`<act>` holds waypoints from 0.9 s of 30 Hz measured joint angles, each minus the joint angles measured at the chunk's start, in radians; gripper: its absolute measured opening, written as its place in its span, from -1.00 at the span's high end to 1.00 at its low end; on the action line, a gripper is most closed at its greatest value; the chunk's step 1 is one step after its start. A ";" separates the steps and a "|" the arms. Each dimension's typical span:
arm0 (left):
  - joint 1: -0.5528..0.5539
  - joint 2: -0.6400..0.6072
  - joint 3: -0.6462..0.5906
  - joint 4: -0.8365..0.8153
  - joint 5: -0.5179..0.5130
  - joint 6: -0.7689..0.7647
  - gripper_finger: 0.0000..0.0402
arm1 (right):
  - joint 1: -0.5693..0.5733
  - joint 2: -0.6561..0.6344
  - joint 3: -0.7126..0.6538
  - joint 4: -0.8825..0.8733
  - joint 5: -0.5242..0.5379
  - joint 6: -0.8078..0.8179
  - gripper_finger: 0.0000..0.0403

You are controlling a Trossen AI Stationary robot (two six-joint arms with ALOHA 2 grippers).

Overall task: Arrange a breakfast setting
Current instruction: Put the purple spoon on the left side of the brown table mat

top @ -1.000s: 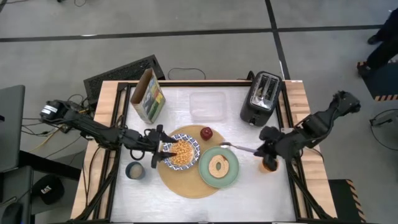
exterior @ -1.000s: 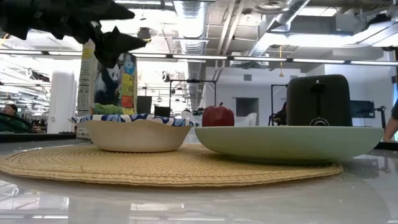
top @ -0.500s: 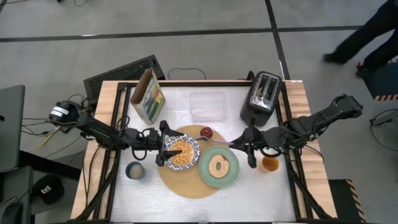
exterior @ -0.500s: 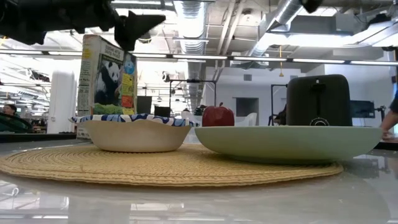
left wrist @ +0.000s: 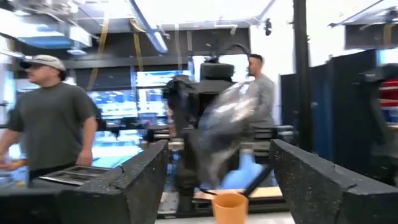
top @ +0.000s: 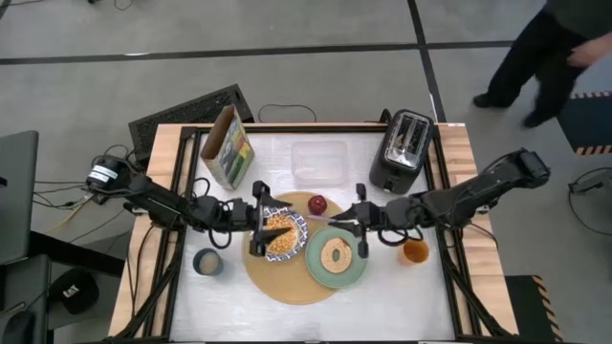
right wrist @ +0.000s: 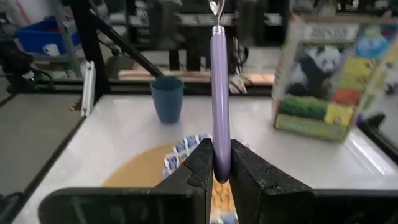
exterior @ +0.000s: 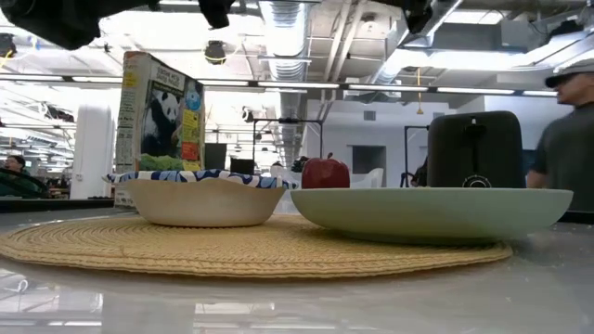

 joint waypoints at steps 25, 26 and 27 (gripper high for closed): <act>-0.003 -0.006 0.014 0.078 -0.018 0.090 0.96 | -0.007 0.027 0.001 0.069 -0.013 -0.037 0.67; -0.003 -0.006 0.014 0.078 -0.018 0.090 0.97 | -0.007 0.027 0.001 0.069 -0.013 -0.028 0.67; -0.003 -0.006 0.014 0.078 -0.018 0.090 0.98 | -0.007 0.027 0.002 0.069 -0.014 -0.016 0.65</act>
